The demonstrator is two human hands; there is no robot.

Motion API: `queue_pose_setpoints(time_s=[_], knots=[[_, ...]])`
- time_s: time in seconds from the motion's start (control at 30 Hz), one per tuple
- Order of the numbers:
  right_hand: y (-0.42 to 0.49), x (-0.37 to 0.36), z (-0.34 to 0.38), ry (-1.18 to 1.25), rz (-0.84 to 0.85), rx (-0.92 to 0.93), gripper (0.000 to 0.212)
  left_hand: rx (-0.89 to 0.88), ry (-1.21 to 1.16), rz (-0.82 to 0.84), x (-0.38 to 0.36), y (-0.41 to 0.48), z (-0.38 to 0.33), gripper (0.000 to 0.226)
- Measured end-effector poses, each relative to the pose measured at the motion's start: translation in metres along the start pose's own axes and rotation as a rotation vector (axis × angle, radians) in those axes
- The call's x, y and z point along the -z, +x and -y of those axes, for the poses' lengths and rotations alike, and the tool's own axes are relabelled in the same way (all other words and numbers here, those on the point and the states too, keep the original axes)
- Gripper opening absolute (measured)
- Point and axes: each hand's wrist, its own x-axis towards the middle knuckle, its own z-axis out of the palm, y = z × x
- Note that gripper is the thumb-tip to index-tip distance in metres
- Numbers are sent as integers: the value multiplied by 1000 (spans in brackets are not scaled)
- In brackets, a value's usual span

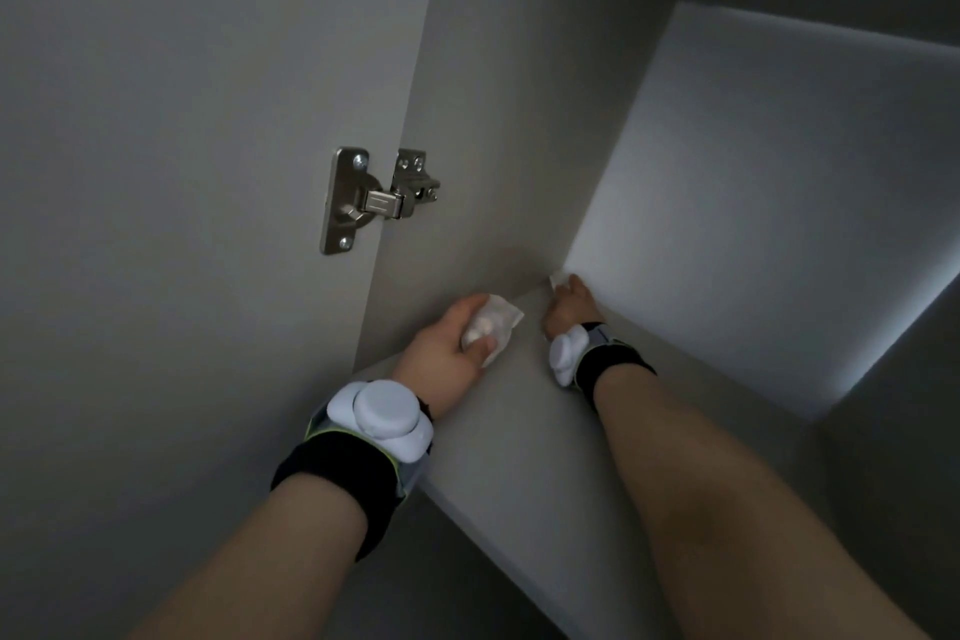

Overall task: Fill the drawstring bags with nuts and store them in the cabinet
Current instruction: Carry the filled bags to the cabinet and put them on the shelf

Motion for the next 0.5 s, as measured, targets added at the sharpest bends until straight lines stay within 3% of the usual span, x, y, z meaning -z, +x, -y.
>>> queue_pose_setpoints(time_s=[0.13, 0.23, 0.33, 0.37, 0.47, 0.5], knots=[[2, -3, 0, 28, -20, -24, 61, 46, -117, -35, 1, 1, -2, 50], [-17, -1, 5, 82, -146, -35, 58, 69, -164, -55, 3, -1, -4, 42], [-45, 4, 25, 382, -359, -43, 36, 59, -195, -83, 4, -4, -10, 40], [-60, 6, 37, 559, -358, -70, 28, 55, -202, -87, 5, -6, -11, 43], [-115, 11, 74, 1147, -57, -190, 15, 63, -190, -100, 9, -15, -14, 57], [-133, 14, 83, 1229, 49, -210, 17, 74, -192, -107, 10, -17, -16, 57]])
